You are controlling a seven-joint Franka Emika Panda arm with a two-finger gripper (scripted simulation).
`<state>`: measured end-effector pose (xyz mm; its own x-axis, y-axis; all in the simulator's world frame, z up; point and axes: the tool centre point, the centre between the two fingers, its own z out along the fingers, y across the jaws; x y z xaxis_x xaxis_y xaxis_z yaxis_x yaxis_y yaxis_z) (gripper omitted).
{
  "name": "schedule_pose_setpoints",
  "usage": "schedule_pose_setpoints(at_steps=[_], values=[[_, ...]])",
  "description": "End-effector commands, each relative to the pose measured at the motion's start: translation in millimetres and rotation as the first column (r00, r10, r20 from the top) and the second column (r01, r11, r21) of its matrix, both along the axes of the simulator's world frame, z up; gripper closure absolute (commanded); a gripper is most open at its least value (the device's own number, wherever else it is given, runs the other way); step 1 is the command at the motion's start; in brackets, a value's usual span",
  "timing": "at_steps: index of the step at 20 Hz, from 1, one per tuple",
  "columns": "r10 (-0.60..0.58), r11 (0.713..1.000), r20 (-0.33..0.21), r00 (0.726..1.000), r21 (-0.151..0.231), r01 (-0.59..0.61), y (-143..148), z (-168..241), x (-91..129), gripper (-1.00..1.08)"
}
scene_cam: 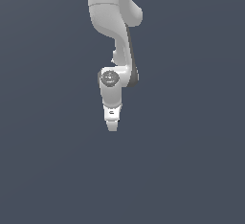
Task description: Pick up the object and move it to a goal position.
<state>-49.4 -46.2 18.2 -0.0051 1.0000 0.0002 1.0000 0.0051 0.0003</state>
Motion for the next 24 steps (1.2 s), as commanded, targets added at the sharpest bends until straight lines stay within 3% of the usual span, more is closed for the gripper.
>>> schedule_pose_setpoints(at_steps=[1, 24], values=[[-0.001, 1.0, 0.001, 1.0, 0.0, 0.001, -12.5, 3.1, 8.7, 1.08], [-0.002, 1.0, 0.0, 1.0, 0.001, 0.002, -149.1, 34.8, 110.7, 1.08]])
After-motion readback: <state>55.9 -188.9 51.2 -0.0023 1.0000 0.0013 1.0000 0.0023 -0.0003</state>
